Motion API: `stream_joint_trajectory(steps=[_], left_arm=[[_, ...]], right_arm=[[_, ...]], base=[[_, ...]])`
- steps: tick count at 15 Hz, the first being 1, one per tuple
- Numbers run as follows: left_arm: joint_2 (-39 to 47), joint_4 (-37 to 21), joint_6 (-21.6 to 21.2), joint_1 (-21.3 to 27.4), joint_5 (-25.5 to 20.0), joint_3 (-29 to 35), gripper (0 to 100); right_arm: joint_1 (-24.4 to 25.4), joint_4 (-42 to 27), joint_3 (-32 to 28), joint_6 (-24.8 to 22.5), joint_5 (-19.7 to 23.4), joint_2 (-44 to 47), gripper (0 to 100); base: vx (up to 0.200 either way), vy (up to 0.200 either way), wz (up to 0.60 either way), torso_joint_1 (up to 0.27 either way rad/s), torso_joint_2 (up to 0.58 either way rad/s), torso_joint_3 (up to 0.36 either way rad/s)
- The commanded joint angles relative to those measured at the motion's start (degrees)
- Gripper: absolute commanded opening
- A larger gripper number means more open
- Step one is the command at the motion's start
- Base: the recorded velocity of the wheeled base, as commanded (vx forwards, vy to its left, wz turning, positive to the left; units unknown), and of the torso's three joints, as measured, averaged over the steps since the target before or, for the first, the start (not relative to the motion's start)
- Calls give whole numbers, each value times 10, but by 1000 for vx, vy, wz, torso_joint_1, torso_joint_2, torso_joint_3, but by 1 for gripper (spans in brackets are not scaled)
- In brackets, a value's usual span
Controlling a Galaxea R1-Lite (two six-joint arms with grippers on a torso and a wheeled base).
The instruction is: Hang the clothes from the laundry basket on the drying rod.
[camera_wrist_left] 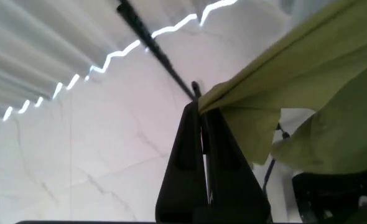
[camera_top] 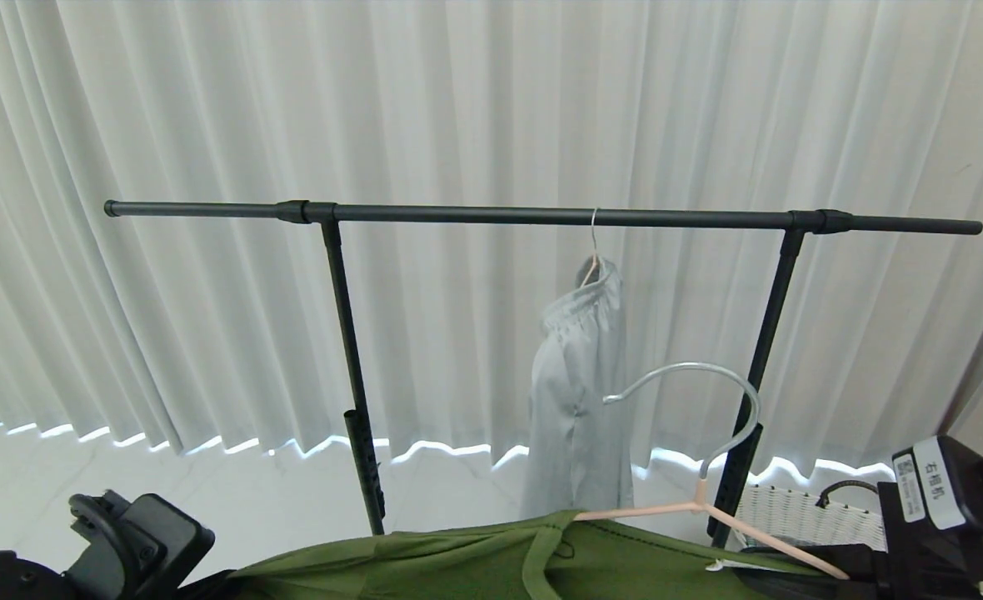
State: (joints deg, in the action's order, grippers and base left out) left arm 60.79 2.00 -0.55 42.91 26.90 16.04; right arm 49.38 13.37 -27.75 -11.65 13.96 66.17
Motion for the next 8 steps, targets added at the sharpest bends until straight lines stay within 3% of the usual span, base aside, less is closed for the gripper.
stream_joint_trajectory(steps=[1, 3, 4, 6, 8], left_arm=[[-26, 1, -23, 5, 1, -8, 0], [-52, 1, -66, 25, -3, -10, 0], [-67, 1, -93, 32, -4, -13, 100], [-75, 1, -103, 41, -4, -9, 100], [-88, 1, -103, 43, -4, 0, 100]], right_arm=[[0, 0, -1, 0, 0, 2, 0], [1, 0, -1, 0, 0, 2, 0], [1, 0, -1, 1, -1, 2, 0], [-5, -3, 0, 1, -17, 0, 0], [-32, -27, -1, 3, -67, 0, 0]], base=[[0, 0, 0, 0, 0, 0], [0, 0, 0, 0, 0, 0], [0, 0, 0, 0, 0, 0], [0, 0, 0, 0, 0, 0], [0, 0, 0, 0, 0, 0]])
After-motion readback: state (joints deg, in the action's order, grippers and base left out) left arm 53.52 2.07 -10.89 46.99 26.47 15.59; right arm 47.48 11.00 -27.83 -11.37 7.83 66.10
